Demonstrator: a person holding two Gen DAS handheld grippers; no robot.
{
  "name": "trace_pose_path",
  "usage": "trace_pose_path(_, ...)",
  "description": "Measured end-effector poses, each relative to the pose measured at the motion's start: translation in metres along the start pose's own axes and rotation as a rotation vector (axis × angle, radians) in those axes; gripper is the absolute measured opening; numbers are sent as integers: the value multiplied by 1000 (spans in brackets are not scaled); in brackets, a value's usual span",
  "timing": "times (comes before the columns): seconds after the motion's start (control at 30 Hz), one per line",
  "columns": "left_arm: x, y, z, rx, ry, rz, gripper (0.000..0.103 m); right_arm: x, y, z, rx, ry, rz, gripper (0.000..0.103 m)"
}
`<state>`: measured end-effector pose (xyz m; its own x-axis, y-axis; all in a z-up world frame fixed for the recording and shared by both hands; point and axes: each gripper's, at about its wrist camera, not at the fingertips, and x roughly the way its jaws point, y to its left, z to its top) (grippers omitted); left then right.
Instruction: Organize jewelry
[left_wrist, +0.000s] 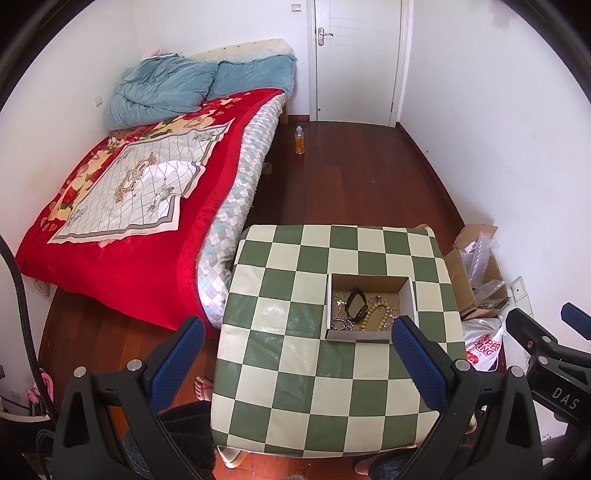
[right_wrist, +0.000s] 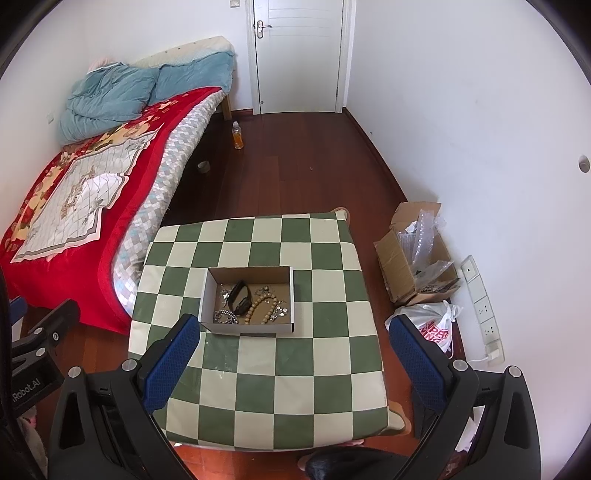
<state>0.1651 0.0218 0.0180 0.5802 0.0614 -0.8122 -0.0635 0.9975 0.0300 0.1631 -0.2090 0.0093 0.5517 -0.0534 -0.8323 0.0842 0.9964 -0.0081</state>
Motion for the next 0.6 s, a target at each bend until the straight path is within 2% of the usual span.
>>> trace_pose_path(0.6,2,2,-4,0,0,-4,103,-1,1,-1,0,1,4,103)
